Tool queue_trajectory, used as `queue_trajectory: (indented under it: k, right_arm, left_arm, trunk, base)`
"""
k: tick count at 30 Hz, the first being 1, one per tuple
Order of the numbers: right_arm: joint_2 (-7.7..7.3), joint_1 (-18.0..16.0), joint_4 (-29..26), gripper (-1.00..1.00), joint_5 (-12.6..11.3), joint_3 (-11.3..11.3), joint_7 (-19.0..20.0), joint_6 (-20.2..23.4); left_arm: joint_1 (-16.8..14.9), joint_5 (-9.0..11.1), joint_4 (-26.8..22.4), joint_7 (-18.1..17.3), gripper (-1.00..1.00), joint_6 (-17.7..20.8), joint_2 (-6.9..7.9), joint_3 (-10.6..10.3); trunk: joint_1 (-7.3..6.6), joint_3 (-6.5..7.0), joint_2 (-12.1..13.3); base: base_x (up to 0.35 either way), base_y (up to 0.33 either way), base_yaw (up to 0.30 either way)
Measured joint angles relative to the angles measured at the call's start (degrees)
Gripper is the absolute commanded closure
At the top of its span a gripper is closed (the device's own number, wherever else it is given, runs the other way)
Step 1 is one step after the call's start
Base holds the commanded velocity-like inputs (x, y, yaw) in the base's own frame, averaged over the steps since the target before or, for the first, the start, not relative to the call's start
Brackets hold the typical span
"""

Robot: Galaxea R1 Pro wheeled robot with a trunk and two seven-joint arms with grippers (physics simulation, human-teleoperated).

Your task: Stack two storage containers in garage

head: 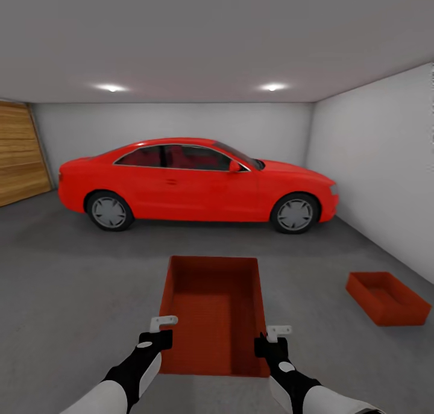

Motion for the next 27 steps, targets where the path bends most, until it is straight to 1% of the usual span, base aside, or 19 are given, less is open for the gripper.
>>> queue_trajectory:
  k: [16,27]
  right_arm:
    - [0.01,-0.01,-0.24,1.0,0.01,0.04,-0.12,0.01]
    - [-0.04,0.01,-0.13,1.0,0.3,-0.14,-0.05,0.11]
  left_arm:
    - [-0.01,0.03,-0.2,0.02,1.0,0.0,0.01,-0.03]
    - [-0.01,-0.06,-0.09,0.05,1.0,0.08,-0.04,0.06]
  trunk:
    - [0.0,0.0,0.0]
    - [0.0,0.0,0.0]
  base:
    - [0.321,0.0,-0.226]
    - [0.32,0.157,-0.242]
